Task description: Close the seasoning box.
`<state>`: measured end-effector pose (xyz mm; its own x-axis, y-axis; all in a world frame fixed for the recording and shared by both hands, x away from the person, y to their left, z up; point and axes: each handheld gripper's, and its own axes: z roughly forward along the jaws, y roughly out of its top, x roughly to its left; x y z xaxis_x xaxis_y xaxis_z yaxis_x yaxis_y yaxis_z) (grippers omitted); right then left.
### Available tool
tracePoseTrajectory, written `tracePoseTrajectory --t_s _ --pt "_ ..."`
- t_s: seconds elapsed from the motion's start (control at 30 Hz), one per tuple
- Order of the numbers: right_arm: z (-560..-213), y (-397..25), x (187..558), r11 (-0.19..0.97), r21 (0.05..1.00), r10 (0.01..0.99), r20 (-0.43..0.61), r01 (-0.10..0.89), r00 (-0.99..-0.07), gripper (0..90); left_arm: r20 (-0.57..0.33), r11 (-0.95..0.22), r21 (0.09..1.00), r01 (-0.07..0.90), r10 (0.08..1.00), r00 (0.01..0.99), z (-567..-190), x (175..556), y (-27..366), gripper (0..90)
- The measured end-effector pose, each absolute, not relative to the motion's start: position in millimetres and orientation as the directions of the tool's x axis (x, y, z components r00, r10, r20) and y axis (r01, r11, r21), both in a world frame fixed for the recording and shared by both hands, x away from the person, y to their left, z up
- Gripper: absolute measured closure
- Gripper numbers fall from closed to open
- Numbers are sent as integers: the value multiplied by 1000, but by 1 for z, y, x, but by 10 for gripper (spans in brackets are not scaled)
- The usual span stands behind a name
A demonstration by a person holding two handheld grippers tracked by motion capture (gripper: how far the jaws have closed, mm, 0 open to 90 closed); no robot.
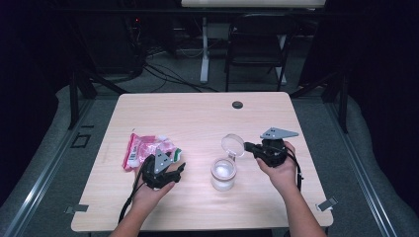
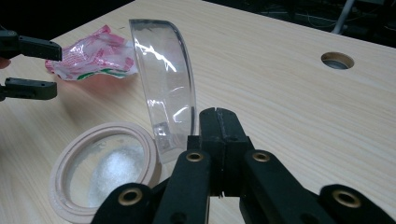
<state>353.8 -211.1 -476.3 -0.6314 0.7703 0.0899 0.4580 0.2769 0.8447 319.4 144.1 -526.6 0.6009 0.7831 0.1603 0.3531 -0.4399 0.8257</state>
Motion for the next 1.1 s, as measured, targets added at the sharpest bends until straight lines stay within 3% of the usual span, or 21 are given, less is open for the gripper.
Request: tracePoseTrajectory --t_s 1.1 --pt "-474 -189 334 344 845 732 31 408 -681 900 155 -437 832 341 775 613 -524 326 140 359"
